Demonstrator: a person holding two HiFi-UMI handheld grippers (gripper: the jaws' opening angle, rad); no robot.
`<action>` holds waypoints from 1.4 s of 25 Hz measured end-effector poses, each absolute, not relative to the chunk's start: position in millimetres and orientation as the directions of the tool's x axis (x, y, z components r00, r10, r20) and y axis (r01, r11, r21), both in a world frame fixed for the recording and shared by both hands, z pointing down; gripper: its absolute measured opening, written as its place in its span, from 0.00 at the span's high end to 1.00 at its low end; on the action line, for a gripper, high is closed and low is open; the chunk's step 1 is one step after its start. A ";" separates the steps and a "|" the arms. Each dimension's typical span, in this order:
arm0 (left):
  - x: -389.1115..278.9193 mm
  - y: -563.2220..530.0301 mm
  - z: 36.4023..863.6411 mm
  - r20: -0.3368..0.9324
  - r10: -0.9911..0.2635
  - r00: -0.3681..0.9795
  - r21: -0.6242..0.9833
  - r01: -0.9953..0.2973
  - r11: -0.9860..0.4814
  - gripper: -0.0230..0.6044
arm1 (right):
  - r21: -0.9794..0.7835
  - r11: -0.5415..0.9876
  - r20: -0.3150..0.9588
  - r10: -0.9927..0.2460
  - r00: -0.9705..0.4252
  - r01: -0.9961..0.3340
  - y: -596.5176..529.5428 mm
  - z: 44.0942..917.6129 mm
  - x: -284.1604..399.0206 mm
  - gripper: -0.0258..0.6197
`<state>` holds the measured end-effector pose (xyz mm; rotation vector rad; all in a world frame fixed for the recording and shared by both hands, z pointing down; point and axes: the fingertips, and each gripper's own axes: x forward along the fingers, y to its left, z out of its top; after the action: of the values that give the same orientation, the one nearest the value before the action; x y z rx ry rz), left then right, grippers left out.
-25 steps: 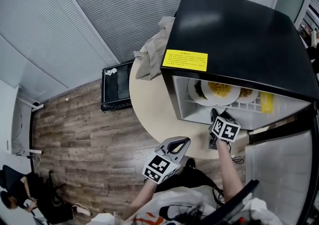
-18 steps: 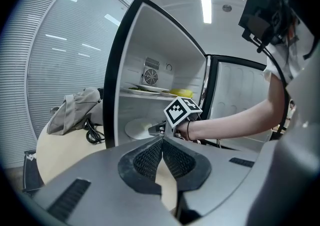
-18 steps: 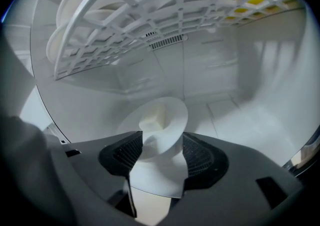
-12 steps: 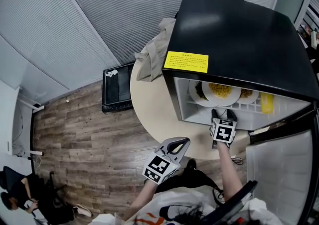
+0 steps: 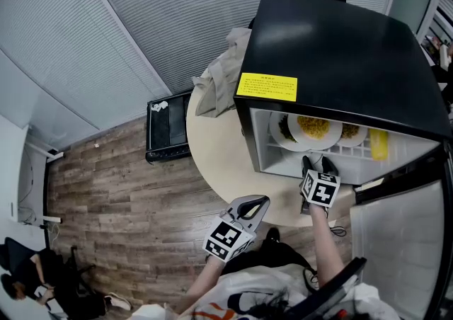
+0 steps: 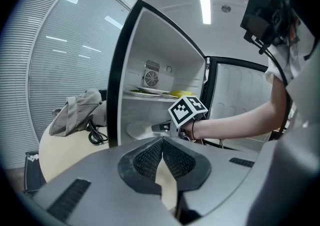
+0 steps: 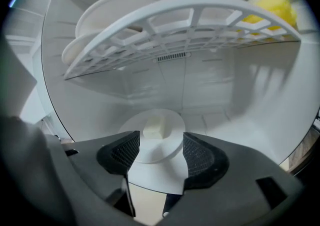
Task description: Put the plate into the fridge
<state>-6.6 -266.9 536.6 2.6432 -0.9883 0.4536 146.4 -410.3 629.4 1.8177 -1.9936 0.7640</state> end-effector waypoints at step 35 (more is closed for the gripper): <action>-37.0 -191.0 504.3 0.305 -0.571 0.762 0.097 -0.622 -0.777 0.94 | -0.457 0.100 0.388 -0.871 -0.300 -0.884 -271.3 536.8 77.5 0.85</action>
<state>-37.0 -191.0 504.3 2.7654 -0.9459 0.3853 77.5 -271.3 536.8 1.8470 -2.3159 0.9869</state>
